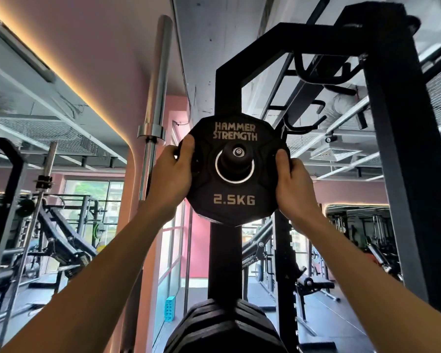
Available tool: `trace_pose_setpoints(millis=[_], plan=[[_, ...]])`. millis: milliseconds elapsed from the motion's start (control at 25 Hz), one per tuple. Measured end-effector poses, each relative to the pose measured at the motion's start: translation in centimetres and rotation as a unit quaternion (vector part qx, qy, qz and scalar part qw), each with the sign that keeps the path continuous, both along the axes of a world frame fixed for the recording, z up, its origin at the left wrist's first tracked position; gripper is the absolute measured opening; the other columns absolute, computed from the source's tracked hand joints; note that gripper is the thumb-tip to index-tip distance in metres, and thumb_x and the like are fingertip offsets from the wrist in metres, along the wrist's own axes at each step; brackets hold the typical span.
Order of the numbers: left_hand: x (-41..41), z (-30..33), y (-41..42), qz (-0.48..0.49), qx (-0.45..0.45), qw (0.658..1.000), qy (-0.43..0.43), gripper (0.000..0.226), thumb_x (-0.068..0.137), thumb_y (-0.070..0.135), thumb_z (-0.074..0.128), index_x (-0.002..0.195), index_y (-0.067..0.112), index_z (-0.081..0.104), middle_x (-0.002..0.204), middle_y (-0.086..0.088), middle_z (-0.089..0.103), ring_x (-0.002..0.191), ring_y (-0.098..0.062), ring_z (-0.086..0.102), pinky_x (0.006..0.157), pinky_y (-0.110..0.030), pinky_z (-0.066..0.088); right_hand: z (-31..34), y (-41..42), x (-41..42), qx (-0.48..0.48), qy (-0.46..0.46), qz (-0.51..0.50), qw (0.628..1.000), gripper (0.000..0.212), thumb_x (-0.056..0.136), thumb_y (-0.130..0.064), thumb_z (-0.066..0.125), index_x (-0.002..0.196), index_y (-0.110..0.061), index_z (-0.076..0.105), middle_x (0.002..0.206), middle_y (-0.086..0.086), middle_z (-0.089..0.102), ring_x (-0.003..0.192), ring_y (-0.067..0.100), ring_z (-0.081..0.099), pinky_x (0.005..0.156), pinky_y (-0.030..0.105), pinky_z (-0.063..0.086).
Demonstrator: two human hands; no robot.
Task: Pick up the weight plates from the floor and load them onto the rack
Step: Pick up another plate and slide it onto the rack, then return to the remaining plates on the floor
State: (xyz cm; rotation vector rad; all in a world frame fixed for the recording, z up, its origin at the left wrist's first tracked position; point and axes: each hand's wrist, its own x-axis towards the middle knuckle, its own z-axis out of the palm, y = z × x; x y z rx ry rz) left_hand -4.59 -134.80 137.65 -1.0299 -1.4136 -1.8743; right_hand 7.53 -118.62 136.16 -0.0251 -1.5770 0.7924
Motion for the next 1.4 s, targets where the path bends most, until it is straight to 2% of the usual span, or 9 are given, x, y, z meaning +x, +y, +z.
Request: trace_pose_setpoints(millis=[320, 600, 680, 760, 840, 1040, 1160, 1280, 1400], plan=[[-1.8, -0.1, 1.5, -0.003, 0.009, 1.000, 0.007, 0.053, 0.096, 0.059, 0.043, 0.109, 0.011, 0.061, 0.096, 0.001, 0.064, 0.085, -0.010, 0.060, 0.067, -0.026, 0.042, -0.2, 1.9, -2.2, 0.007, -0.002, -0.004, 1.000, 0.047, 0.101, -0.055, 0.031, 0.103, -0.014, 0.054, 0.089, -0.007, 0.060, 0.083, 0.006, 0.057, 0.072, 0.033, 0.044], [-1.1, -1.2, 1.2, 0.040, -0.029, 0.999, 0.011, 0.054, 0.096, 0.060, 0.040, 0.120, 0.014, 0.055, 0.103, 0.004, 0.062, 0.093, -0.009, 0.060, 0.070, -0.025, 0.042, -0.5, 2.2, -2.4, -0.003, -0.047, -0.001, 0.999, 0.065, 0.095, -0.066, 0.028, 0.113, -0.009, 0.056, 0.105, 0.008, 0.065, 0.095, 0.024, 0.063, 0.086, 0.042, 0.051], [-0.1, -1.8, 0.8, 0.058, -0.061, 0.996, 0.009, 0.046, 0.099, 0.053, 0.042, 0.122, 0.014, 0.050, 0.103, 0.004, 0.059, 0.087, -0.004, 0.056, 0.066, -0.022, 0.042, -1.0, 1.9, -1.6, -0.003, -0.086, 0.007, 0.996, 0.057, 0.099, -0.059, 0.031, 0.115, -0.008, 0.051, 0.105, 0.010, 0.064, 0.083, 0.024, 0.066, 0.068, 0.038, 0.058], [0.8, -2.5, 0.0, 0.067, -0.096, 0.993, 0.002, 0.043, 0.099, 0.048, 0.045, 0.124, 0.013, 0.047, 0.107, -0.002, 0.060, 0.084, -0.011, 0.061, 0.066, -0.027, 0.049, -2.1, 1.3, -0.1, -0.005, -0.124, 0.010, 0.992, 0.048, 0.101, -0.050, 0.034, 0.115, -0.006, 0.047, 0.096, 0.014, 0.063, 0.065, 0.024, 0.067, 0.046, 0.031, 0.055], [1.7, -4.1, -1.1, 0.081, -0.124, 0.989, -0.014, 0.041, 0.098, 0.048, 0.046, 0.122, 0.015, 0.047, 0.101, -0.007, 0.066, 0.073, -0.019, 0.068, 0.063, -0.033, 0.055, -3.8, 0.8, 1.4, -0.013, -0.153, 0.004, 0.988, 0.046, 0.102, -0.047, 0.037, 0.115, -0.005, 0.047, 0.088, 0.020, 0.064, 0.059, 0.025, 0.066, 0.045, 0.036, 0.056], [5.3, -13.2, -4.1, 0.093, -0.185, 0.978, -0.037, 0.018, 0.094, 0.045, 0.055, 0.100, 0.028, 0.055, 0.082, 0.002, 0.068, 0.059, -0.007, 0.068, 0.069, -0.038, 0.058, -11.7, -1.2, 5.6, -0.022, -0.194, 0.009, 0.981, 0.040, 0.098, -0.051, 0.043, 0.101, -0.013, 0.054, 0.081, 0.009, 0.069, 0.072, 0.026, 0.070, 0.073, 0.052, 0.058], [9.1, -19.9, -5.8, 0.045, -0.171, 0.980, -0.096, 0.007, 0.091, 0.040, 0.062, 0.090, 0.033, 0.059, 0.081, 0.002, 0.067, 0.065, -0.013, 0.069, 0.070, -0.046, 0.058, -17.5, -3.0, 8.6, -0.047, -0.211, 0.019, 0.976, 0.041, 0.098, -0.050, 0.046, 0.089, -0.011, 0.057, 0.080, 0.007, 0.068, 0.079, 0.027, 0.066, 0.081, 0.051, 0.054], [13.5, -26.9, -7.7, 0.025, -0.156, 0.976, -0.152, 0.006, 0.085, 0.039, 0.062, 0.086, 0.033, 0.061, 0.079, 0.002, 0.068, 0.072, -0.020, 0.070, 0.066, -0.038, 0.055, -24.4, -4.8, 12.2, -0.086, -0.240, 0.033, 0.966, 0.040, 0.099, -0.048, 0.047, 0.087, -0.011, 0.058, 0.083, 0.011, 0.067, 0.081, 0.027, 0.063, 0.080, 0.045, 0.050], [18.5, -34.6, -10.0, 0.013, -0.172, 0.963, -0.209, 0.003, 0.094, 0.025, 0.060, 0.092, 0.024, 0.062, 0.085, -0.001, 0.068, 0.075, -0.015, 0.068, 0.067, -0.024, 0.050, -32.5, -7.2, 16.7, -0.151, -0.278, 0.071, 0.946, 0.030, 0.098, -0.045, 0.050, 0.087, -0.019, 0.059, 0.081, 0.002, 0.067, 0.077, 0.021, 0.062, 0.081, 0.042, 0.050]])
